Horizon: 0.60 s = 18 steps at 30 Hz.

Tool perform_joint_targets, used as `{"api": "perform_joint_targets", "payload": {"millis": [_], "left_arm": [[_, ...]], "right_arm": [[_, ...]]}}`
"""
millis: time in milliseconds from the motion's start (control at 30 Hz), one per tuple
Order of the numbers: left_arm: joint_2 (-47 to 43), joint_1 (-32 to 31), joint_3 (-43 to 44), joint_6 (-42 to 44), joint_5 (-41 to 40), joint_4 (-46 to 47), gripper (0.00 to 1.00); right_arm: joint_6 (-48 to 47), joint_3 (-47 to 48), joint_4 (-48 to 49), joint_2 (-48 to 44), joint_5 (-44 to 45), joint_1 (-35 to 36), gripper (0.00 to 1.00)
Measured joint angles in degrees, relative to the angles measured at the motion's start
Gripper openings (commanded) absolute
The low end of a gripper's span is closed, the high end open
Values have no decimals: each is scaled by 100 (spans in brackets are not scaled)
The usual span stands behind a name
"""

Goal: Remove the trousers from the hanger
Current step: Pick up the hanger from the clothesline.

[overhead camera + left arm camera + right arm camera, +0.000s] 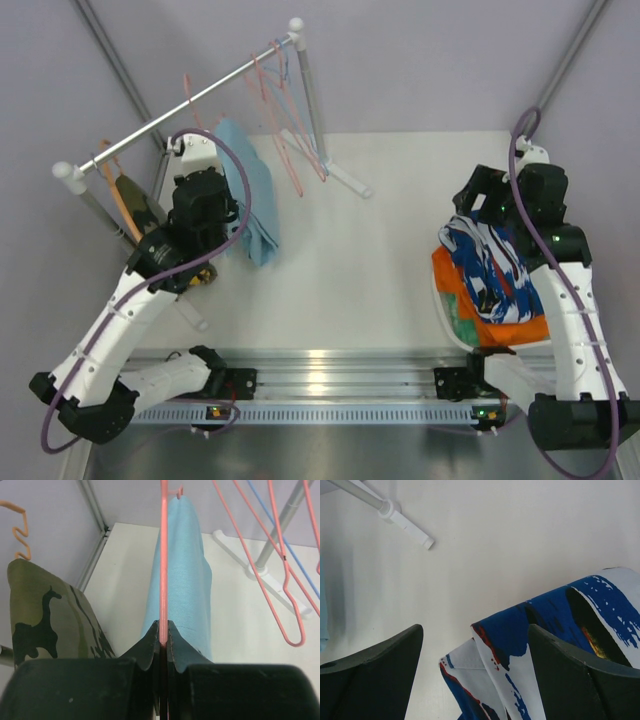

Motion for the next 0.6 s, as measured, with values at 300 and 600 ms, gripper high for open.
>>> {"api": "perform_joint_targets", "payload": {"millis": [300, 600], "left_arm": [[-546, -7, 0, 70, 826, -254, 0], [-1196, -7, -17, 188, 1766, -896, 0]], "right_arm": [[-7, 2, 0, 4, 4, 0, 85], [-13, 0, 0, 4, 2, 0, 85]]}}
